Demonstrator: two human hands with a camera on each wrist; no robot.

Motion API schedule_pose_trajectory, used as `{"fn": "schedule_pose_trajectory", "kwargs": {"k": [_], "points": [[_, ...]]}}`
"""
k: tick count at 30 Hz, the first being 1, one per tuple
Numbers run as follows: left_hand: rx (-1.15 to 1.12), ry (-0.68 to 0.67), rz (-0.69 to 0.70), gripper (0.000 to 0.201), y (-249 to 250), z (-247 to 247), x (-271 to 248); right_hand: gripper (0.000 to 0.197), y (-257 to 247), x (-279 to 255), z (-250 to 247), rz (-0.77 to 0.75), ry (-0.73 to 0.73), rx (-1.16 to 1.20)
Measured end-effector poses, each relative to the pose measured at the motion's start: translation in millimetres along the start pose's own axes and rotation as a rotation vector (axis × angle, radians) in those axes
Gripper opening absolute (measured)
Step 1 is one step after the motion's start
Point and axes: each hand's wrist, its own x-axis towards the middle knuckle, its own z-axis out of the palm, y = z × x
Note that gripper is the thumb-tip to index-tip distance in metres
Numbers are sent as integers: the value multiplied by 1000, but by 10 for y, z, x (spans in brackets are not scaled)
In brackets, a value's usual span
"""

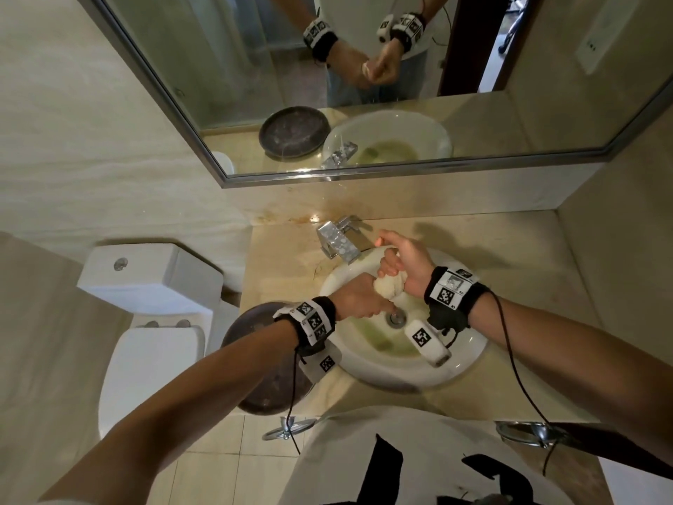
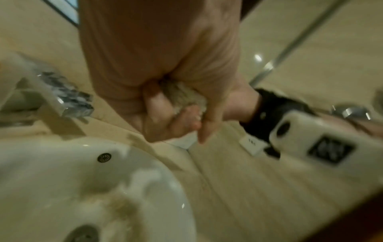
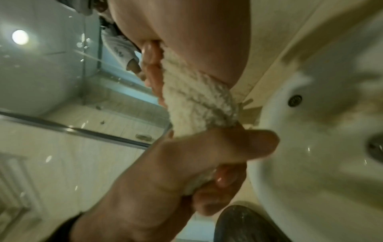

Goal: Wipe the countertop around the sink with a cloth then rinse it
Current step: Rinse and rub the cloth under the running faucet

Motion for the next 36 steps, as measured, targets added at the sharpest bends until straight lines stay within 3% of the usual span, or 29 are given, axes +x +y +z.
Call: {"fn": "schedule_pose_trajectory", "kwargs": {"k": [4,7,10,11,13,17,27,30,31,34,36], "points": [[225,229,29,36,-72,147,93,22,180,54,4,41,355,99],[346,291,57,32,-112,240,121,22,270,61,-25,121,543,123],[546,311,113,30,-132,302,125,18,313,-3,-100,204,630,59],[609,315,125,25,-148,313,131,10,367,-3,-170,208,626,-128],[721,323,155,14,-183,330,135,15,496,-39,-271,199,515,-516],[821,328,217,13,-241,382,139,8,609,-132,-391,188,367,-819],[879,283,272,14,-248,420,174,23,639,-301,-467,150,283,-934],[910,242,288,16,-283,410,219,9,649,-260,-488,232,313,-863],[911,241,285,17,-296,411,228,14,660,-229,-495,276,316,-776],[827,263,251,18,-336,411,279,46,681,-16,-489,304,355,-357],[706,271,211,25,-374,368,325,43,657,66,-429,300,483,41]]}}
